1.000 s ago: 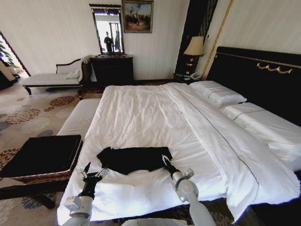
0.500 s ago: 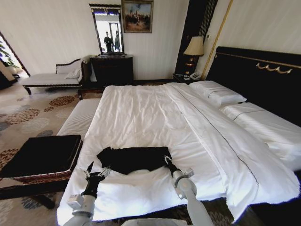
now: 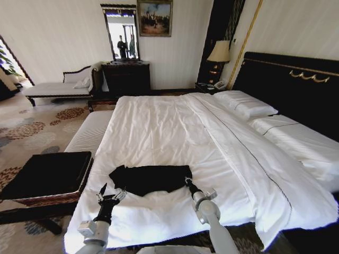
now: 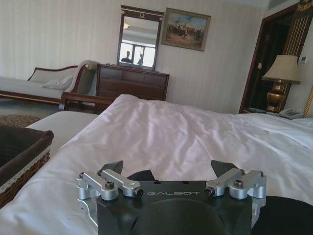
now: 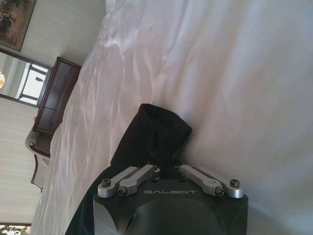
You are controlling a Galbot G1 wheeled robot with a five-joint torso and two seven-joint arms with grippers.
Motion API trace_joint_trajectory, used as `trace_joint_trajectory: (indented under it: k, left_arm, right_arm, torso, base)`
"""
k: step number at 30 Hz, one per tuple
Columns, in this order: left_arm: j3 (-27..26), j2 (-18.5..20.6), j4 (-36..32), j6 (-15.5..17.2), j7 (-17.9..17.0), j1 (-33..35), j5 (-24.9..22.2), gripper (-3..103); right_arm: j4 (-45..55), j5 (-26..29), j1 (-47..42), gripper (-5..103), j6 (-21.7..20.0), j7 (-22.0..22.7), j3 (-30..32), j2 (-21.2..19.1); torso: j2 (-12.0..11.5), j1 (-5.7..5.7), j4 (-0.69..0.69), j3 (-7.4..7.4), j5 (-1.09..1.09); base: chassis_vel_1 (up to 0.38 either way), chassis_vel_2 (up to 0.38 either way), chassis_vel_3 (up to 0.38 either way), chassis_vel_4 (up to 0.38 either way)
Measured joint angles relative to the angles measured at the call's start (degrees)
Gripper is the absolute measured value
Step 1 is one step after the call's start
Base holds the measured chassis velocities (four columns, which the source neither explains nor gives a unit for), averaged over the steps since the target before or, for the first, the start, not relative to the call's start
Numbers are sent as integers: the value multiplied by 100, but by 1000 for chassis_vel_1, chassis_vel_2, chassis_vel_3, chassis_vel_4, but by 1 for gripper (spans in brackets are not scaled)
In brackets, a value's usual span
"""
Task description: Fold the clothes on the bed and place them into the basket.
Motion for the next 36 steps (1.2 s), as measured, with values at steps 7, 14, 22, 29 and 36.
trace_joint_trajectory:
  k: [7,14,22,29,36]
  left_arm:
    - [-14,0,30,-50,12,-9,92,100]
    - [-150,-28,-1,-73,12,-13,-56,100]
    - [-542,-56,-72,-68,15,-14,-344,100]
    - [-781,-172,-63,-57,73,6,-443,100]
    - [-970,-236,-179,-29,114,53,-489,100]
  right_arm:
    - [379,-435,-125,5,38,-30,160,-201]
    - [900,-492,-298,5,38,-17,606,-655]
    - [1088,-643,-299,5,-6,-14,1051,-1243]
    - [1190,-941,-217,5,-62,-15,1182,-1591]
    - [1580,-1402,-210,5,-28,-72,503,-1510]
  torso:
    - [0,0,-1,0,-1]
    - [0,-1,-3,-1,-2]
    - [1,-1,-2,-1,-1]
    - [1,-1,-2,-1,-2]
    - [1,-1,-2,-1,-2]
  base:
    - [0,0,0,0]
    - [0,0,0,0]
    - [0,0,0,0]
    - [0,0,0,0]
    - [0,0,0,0]
